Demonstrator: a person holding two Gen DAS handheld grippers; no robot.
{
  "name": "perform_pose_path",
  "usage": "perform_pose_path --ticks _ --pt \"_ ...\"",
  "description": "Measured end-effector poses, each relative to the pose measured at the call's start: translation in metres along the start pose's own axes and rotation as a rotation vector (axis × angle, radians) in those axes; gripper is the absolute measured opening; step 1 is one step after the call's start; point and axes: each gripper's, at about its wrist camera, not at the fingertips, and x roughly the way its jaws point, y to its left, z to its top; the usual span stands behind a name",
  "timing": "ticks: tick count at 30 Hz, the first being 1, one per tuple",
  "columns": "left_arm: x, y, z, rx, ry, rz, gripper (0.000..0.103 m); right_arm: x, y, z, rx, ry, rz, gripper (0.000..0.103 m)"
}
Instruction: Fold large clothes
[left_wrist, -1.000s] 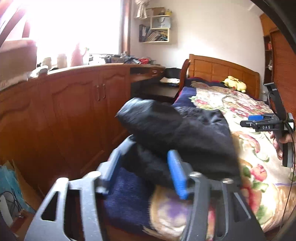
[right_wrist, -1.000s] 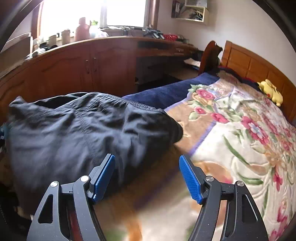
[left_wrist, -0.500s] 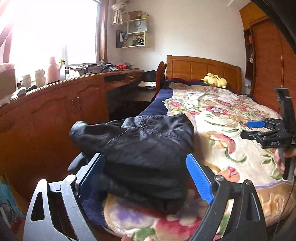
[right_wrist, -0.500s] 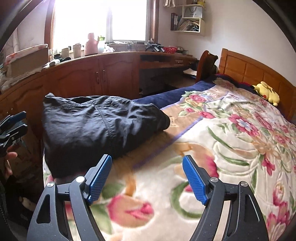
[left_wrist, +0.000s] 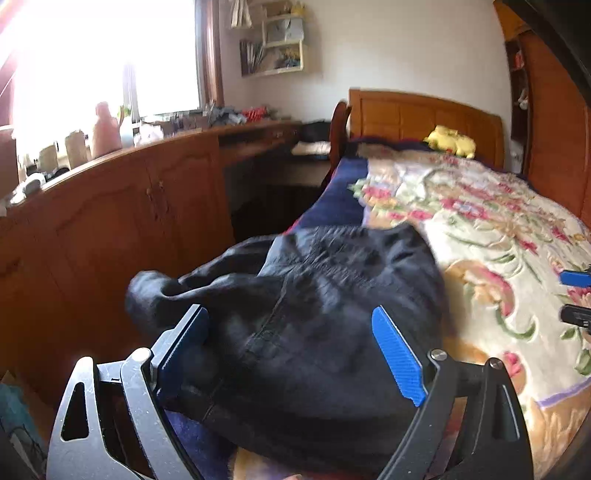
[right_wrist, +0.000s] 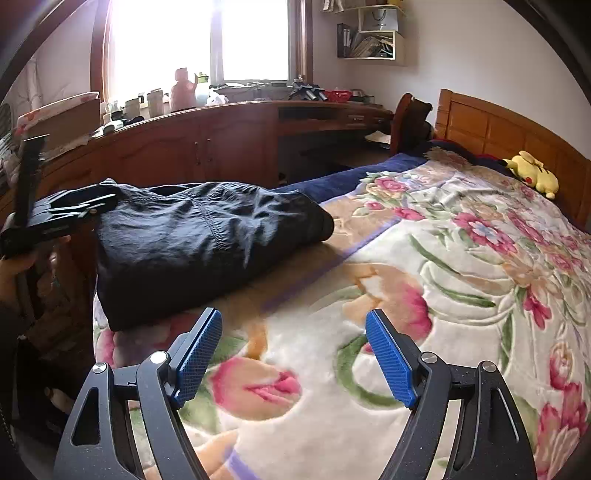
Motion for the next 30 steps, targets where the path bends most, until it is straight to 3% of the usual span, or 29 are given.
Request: perform_pose_path --ticks 4,7,17,23,30 --pt "0.023 0.008 -0.014 0.020 0.085 0.051 0.091 0.011 0.010 0.004 -0.006 0.003 0.027 0.081" --pt "0.030 0.016 -0.029 0.004 0.104 0.051 0.091 0.020 0.021 0.005 -0.026 0.007 0.049 0.082" --pt "-0.013 0.001 -0.031 -0.018 -0.005 -0.005 0.091 0.018 0.026 -0.005 -0.021 0.000 0.094 0.082" --pt "-0.045 -0.052 -0.018 0.040 -0.066 -0.077 0.091 -0.014 0.009 -0.022 0.001 -0.035 0.031 0.082" --pt "-0.064 -0.142 -0.003 0.116 -0.114 -0.192 0.091 -0.058 -0.032 -0.047 0.070 -0.069 -0.061 0.082"
